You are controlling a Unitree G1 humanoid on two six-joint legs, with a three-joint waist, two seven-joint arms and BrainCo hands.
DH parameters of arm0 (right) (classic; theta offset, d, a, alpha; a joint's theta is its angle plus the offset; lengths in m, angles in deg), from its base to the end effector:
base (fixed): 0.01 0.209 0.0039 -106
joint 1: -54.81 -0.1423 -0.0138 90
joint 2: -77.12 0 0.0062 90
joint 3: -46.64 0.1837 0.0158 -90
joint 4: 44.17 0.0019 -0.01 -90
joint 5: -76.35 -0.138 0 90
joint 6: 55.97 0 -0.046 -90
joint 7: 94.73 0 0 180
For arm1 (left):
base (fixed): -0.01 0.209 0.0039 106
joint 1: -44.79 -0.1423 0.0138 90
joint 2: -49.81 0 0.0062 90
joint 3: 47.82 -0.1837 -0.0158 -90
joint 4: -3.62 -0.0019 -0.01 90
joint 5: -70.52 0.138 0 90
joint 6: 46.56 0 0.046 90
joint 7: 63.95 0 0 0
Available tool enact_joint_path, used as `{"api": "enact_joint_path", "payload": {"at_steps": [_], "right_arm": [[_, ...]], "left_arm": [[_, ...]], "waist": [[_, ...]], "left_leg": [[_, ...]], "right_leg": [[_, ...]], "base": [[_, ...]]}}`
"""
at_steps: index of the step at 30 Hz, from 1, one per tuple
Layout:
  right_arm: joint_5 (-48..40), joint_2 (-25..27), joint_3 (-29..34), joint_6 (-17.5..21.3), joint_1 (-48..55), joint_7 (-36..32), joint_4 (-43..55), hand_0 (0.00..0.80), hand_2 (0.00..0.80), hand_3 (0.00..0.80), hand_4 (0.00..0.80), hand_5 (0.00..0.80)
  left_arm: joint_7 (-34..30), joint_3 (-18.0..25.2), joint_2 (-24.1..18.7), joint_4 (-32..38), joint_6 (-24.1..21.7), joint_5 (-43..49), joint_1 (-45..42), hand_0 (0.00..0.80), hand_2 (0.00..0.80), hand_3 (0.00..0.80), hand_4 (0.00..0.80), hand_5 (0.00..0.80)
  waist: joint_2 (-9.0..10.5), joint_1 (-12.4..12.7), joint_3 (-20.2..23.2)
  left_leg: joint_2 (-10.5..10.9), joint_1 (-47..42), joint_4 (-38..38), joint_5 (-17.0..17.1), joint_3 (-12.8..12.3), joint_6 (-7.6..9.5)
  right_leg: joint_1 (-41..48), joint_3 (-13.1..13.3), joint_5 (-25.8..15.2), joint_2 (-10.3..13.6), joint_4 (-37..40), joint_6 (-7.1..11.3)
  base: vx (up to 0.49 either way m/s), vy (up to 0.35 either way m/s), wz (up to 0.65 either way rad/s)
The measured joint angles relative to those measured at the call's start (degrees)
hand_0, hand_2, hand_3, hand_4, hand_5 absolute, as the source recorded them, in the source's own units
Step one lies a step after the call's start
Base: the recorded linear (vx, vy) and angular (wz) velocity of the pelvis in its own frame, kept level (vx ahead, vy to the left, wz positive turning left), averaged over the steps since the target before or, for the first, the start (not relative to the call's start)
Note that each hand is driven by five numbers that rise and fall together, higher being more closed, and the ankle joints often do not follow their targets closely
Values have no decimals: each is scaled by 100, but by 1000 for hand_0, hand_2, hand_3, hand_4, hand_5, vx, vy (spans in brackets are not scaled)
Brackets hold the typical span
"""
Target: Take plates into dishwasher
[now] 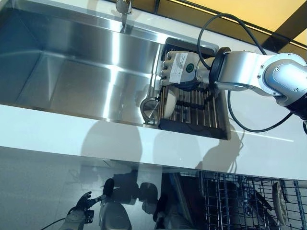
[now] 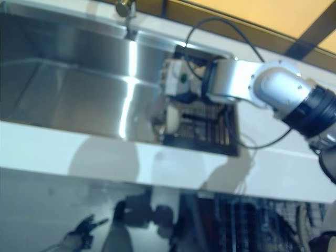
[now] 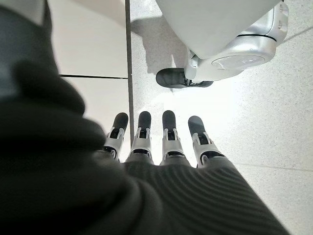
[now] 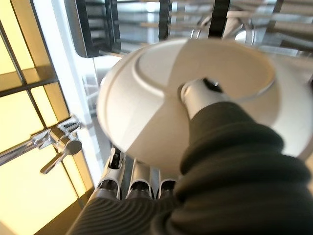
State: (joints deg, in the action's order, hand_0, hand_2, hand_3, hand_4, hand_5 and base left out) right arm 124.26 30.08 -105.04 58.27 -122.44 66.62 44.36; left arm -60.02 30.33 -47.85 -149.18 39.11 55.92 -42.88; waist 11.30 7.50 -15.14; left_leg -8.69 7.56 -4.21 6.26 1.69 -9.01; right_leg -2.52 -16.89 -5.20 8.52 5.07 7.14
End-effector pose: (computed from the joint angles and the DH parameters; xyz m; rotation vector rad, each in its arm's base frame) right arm 0.2744 -0.1184 0.3150 -2.5355 -0.9561 0.6092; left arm 0.1111 0.2705 -0.0861 0.2951 0.9715 0.2287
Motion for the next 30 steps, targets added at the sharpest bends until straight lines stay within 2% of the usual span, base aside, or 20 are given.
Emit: {"api": "enact_joint_path", "payload": {"at_steps": [8,19,24,30], "right_arm": [[349,-1,0,92,304,-18,-232,800,800,800,800,800],[772,23,3,127,304,812,-1090,800,800,800,800,800],[994,92,10,-150,302,1289,-1675,800,800,800,800,800],[768,565,34,-657,257,1702,-1949,800,800,800,800,800]], "left_arm": [[8,195,11,0,-3,-14,-1,0,0,0,0,0],[18,233,28,-3,-52,-11,-10,0,0,0,0,0],[37,236,112,0,-112,20,-154,0,0,0,0,0],[60,236,152,-24,-121,33,-397,0,0,0,0,0]], "waist": [[-6,4,2],[-15,-25,38],[-40,-60,357],[-69,-224,721]], "left_leg": [[0,-1,2,0,-2,0],[-8,-204,-25,-1,-100,1],[-14,-291,-60,-12,-181,-2],[-25,-517,-66,-81,-398,5]], "right_leg": [[0,1,-1,0,-1,0],[133,77,-8,1,4,-1],[148,139,-7,3,12,0],[237,329,-9,9,19,2]], "base": [[0,0,0],[5,-16,-3],[21,-25,-8],[63,0,-17]]}}
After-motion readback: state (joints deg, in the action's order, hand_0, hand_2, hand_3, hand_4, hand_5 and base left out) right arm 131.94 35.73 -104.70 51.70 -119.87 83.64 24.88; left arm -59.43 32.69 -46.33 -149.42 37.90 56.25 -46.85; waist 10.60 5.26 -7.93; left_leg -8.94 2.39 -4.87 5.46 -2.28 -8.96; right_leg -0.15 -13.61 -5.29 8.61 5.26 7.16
